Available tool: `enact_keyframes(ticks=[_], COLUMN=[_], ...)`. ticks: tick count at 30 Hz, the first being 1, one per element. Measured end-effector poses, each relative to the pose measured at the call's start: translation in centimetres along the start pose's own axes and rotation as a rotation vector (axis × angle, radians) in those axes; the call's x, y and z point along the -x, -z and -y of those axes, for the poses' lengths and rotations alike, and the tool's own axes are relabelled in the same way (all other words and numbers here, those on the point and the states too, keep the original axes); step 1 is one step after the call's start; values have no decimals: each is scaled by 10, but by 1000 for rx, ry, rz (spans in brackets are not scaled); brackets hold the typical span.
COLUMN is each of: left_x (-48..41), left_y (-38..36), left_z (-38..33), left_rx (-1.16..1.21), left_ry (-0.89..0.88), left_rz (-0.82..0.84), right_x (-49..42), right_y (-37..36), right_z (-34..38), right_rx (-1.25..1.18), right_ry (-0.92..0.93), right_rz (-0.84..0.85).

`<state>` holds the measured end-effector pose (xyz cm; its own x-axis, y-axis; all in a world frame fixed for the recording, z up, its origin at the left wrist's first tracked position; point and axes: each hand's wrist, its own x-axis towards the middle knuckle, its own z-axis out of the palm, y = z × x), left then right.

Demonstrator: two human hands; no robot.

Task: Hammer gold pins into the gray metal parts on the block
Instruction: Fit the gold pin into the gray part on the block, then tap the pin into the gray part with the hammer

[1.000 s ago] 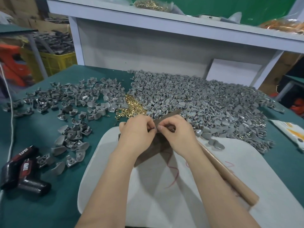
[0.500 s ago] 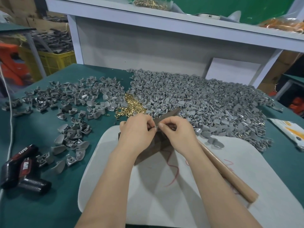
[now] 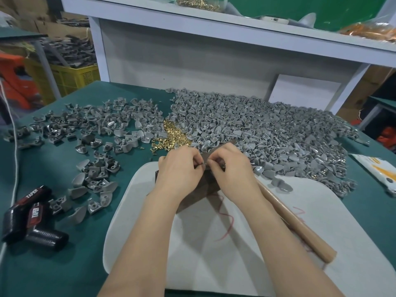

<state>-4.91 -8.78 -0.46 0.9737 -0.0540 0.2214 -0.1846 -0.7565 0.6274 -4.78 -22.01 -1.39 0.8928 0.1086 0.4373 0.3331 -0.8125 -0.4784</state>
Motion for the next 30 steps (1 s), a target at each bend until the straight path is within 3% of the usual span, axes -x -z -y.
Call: enact_keyframes(ticks=[9,19,23,27,30], left_x=[-1,1,1,0,1], left_y=[1,2,1,-1,0], left_z=[-1,-3,-3,-4,-3], left_rx=[-73,-37,-25,-39,-35], left_ry=[-32,4,33,62,76], left_rz=[21,17,4,-14,-23], right_x=[-8,-11,-4,6,7], right_y=[4,9,31,39,37], right_z=[16,13,-13,-32,-30], right_rx=[304,155,79,342,316], right_ry=[55,-94,-288,-509,-506], right_rz=[101,172,70,342,324])
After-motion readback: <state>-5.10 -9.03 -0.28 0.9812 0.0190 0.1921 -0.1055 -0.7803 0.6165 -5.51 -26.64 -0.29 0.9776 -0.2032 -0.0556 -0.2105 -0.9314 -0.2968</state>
